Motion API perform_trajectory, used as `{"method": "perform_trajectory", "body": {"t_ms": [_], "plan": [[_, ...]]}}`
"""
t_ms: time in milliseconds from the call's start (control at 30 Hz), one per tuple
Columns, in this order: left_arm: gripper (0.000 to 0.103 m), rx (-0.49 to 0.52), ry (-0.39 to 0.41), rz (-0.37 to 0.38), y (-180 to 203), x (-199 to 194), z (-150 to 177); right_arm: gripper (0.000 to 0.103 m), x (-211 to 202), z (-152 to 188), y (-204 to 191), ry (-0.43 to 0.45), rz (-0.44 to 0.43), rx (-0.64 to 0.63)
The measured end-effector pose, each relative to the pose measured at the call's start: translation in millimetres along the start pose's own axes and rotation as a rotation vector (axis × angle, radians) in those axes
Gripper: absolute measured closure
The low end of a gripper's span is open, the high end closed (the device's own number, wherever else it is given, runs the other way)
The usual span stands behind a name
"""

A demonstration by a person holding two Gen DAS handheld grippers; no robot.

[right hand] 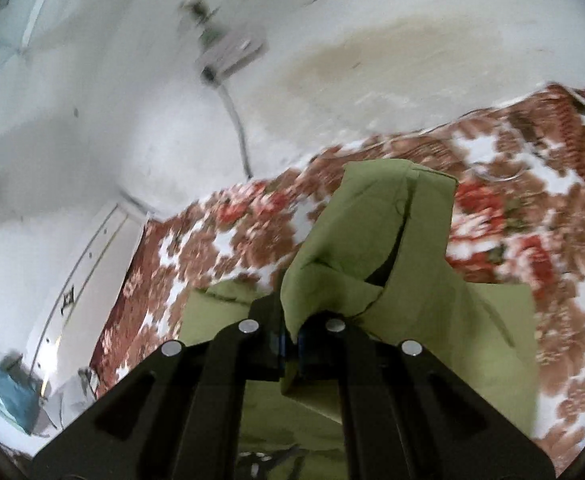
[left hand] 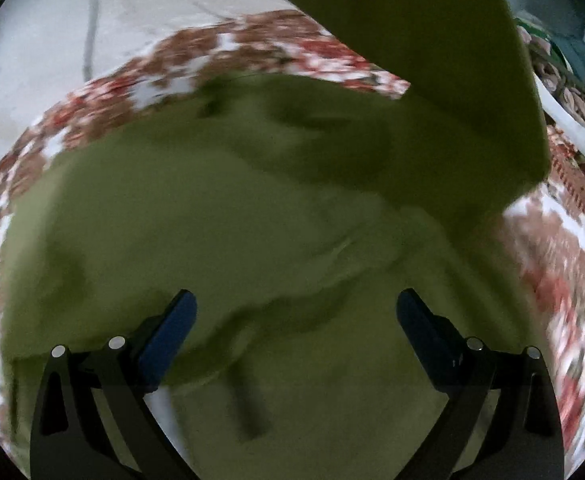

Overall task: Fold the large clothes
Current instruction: 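Carry the held sleeve across the jacket body with the right gripper and release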

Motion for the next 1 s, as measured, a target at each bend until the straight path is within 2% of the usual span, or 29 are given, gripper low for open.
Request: {"method": "perform_trajectory", "body": {"t_ms": [100,200,333,533,700,900,933,1000], "plan": [[0.005,-0.001,-0.002,-0.021,-52.2,-24.5,34.2,0.099,36.0,14.8,-42.8,-0.034,-0.015,-0.041],[0.005,-0.021,-0.012,-0.033,-96.6,-39.9,61.9,0.099,75.3,34.8,-88.3,-0.065,0.005,-0.134],[0.005,-0.090,-0.028,-0.103,-174.3,-55.9,98.0,0.099,129.4,74.3,-149.3,-0.124,0.020,-0.260],[0.005,-0.194,-0.108,-0.189,-265.1,-60.1,151.4,0.099,195.2,132.6,-211.7,-0.238,-0.007,-0.279],[0.005,-0.281,-0.109,-0.188,-303.4,-70.1,176.2,0.099,230.3,165.3,-242.3,-0.299,0.016,-0.330],[0.006,-0.282,-0.119,-0.193,-318.7,-75.1,202.9,0.098,265.2,204.9,-264.4,-0.396,0.057,-0.384],[0.006,-0.280,-0.118,-0.192,-320.2,-76.3,204.2,0.096,271.3,214.2,-269.3,-0.415,0.068,-0.410],[0.005,-0.272,-0.113,-0.194,-323.5,-78.1,205.1,0.084,280.8,230.0,-274.9,-0.457,0.086,-0.443]]}}
Point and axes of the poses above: each gripper's, at about its wrist camera, not at the fingertips, and x roughly the way its jaws point, y to its right, z to its underside, the point moved 9 cm from there along x, roughly the way its jaws point, and after that the axes turned 4 degrees about -x, right-handed, at the moved point
